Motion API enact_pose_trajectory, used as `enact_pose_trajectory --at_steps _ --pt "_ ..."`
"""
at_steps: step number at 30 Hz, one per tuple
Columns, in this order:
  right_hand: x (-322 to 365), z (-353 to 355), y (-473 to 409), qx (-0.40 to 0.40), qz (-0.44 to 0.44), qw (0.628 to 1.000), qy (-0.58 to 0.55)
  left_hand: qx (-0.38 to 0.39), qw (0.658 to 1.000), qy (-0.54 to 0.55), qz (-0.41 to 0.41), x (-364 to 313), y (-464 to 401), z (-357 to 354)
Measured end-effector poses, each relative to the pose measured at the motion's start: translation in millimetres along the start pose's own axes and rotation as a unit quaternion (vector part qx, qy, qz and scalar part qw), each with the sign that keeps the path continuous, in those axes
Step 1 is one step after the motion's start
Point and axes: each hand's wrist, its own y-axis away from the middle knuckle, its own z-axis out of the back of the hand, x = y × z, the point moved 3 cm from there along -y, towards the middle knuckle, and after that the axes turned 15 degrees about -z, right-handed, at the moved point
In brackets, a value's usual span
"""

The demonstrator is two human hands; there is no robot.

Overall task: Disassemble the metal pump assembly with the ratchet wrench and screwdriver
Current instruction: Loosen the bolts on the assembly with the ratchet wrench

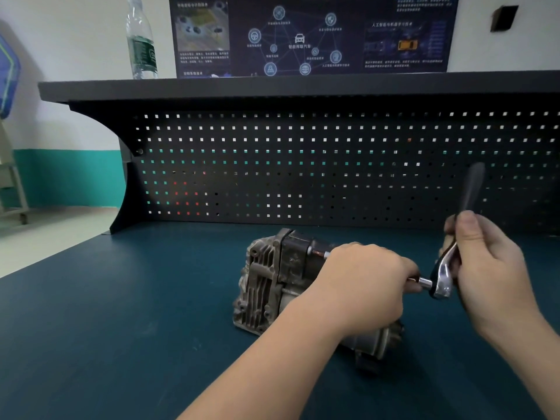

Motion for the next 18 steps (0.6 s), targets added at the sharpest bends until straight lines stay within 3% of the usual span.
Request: enact_pose_trajectory --at_steps 1,3,5,7,9,12,15,17,18 --pt "-1.7 -1.7 0.3 -0.010 -0.018 1.000 -0.006 0.001 1.000 -0.005 0.001 -0.6 0.6 0.3" --pt "-13.2 -6.2 -1.5 -0.005 -0.158 0.985 -0.068 0.001 1.000 -0.007 0.005 -0.8 0.7 0.2" --pt "-27.1 -14.8 3.9 0.063 -0.338 0.925 -0.159 -0.005 1.000 -0.005 0.013 0.2 0.9 -1.2" --pt "-35.6 -20.6 9.9 0.115 -0.405 0.885 -0.199 -0.004 1.000 -0.011 0.005 0.7 0.6 -4.2" --pt "-32.2 -20.1 8.3 0.098 -0.375 0.897 -0.215 0.004 1.000 -0.009 -0.009 0.8 0.2 -4.7" --pt "-11.4 -9.4 -2.8 0.061 -0.167 0.964 -0.195 0.006 1.000 0.029 -0.006 1.2 -0.5 -0.5" --pt "4.4 -0.9 -0.5 0.037 0.012 0.998 -0.043 -0.004 1.000 0.015 -0.002 0.2 0.0 -0.3" --pt "2.0 -1.6 0.2 0.011 0.003 1.000 -0.020 -0.014 1.000 0.001 0.000 -0.5 0.4 -1.1" --pt "-4.2 -3.1 -2.0 0.004 -0.059 0.997 -0.047 -0.020 1.000 -0.003 0.001 -0.7 0.4 -1.7"
